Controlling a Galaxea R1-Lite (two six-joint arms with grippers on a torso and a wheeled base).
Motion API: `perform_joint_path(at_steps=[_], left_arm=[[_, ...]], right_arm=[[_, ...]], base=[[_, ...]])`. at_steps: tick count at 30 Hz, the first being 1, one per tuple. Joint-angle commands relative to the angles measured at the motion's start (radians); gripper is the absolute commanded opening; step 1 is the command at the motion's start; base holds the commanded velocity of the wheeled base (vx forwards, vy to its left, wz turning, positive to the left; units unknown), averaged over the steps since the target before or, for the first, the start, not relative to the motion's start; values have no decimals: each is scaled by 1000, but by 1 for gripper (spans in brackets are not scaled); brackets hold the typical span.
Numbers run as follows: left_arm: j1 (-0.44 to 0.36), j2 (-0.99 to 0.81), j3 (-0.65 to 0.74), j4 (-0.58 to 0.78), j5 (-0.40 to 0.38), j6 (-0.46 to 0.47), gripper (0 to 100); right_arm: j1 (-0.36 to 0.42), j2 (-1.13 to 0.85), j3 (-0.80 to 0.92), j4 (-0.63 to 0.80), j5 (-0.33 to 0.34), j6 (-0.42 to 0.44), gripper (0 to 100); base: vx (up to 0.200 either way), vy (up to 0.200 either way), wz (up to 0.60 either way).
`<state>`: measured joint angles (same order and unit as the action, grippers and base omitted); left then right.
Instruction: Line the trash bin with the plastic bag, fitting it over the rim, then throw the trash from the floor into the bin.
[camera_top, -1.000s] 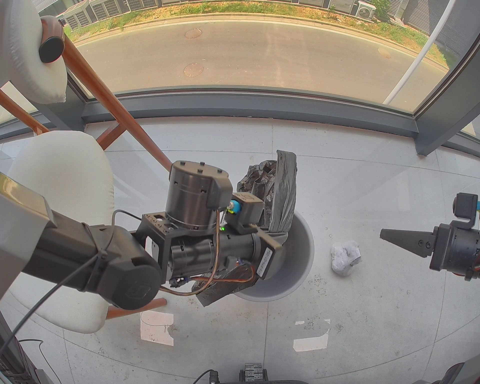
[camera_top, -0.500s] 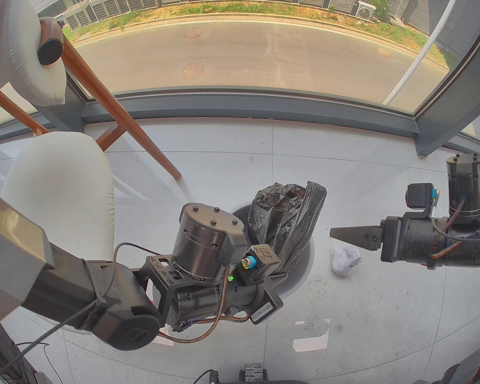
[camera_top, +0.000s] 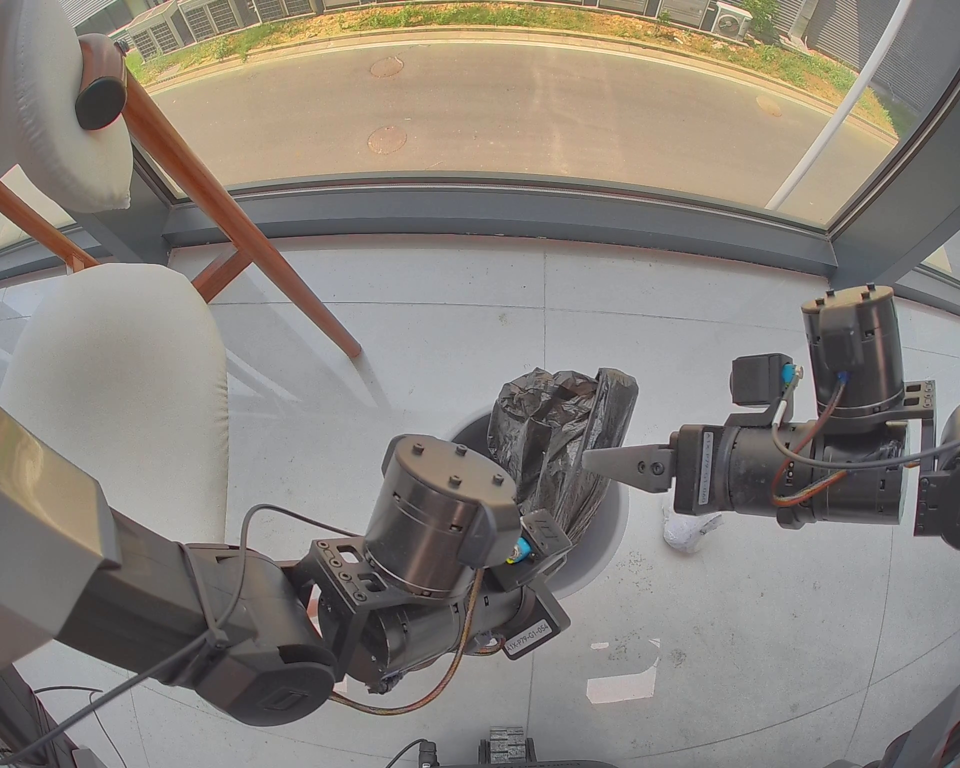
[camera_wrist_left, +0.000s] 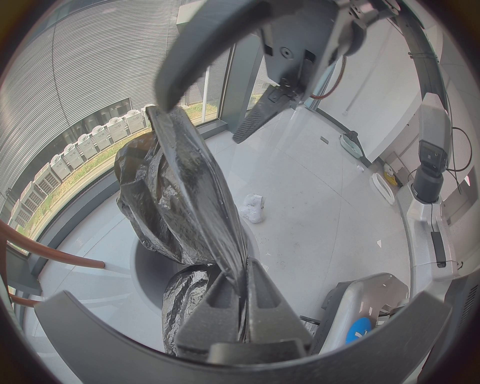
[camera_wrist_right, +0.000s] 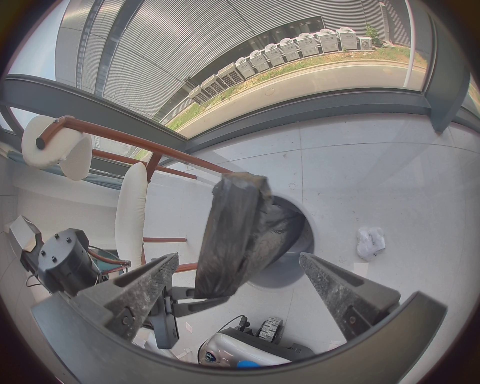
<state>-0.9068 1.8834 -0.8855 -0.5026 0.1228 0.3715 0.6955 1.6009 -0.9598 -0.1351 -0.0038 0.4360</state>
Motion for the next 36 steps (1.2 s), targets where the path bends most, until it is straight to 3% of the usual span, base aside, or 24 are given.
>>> perform_joint_path(at_steps=[1, 5, 16, 20, 22, 23, 26, 29, 36], left_arm=[[-7, 6, -3, -1, 1, 3, 0], [-14, 6, -1, -1, 3, -3, 0], [-14, 8, -6, -1, 1, -16, 0], [-14, 8, -7, -1, -9, -86, 0], [-14, 6, -4, 1, -31, -187, 0], [-12, 3, -3, 2, -71, -270, 0], [-7, -6, 0, -1, -169, -373, 0], [-6, -18, 11, -1, -236, -425, 0], [-7, -36, 43, -40, -236, -431, 0]], right_arm=[[12, 74, -68, 8, -15, -3, 100], [12, 114, -114, 6, -53, -3, 100], [10, 102, -114, 6, -56, -2, 100], [-1, 80, -79, -4, -54, 1, 100], [-21, 47, -42, -8, -53, 6, 100], [-59, 11, -10, -6, -41, 6, 100], [-126, -33, 79, -8, -7, 0, 100], [-186, -45, 121, -9, 41, -10, 100], [-263, -27, 99, -40, 45, -8, 100]], base=[[0, 0, 0], [0, 0, 0], [0, 0, 0], [0, 0, 0], [0, 0, 0], [0, 0, 0], [0, 0, 0], [0, 0, 0], [0, 0, 0]])
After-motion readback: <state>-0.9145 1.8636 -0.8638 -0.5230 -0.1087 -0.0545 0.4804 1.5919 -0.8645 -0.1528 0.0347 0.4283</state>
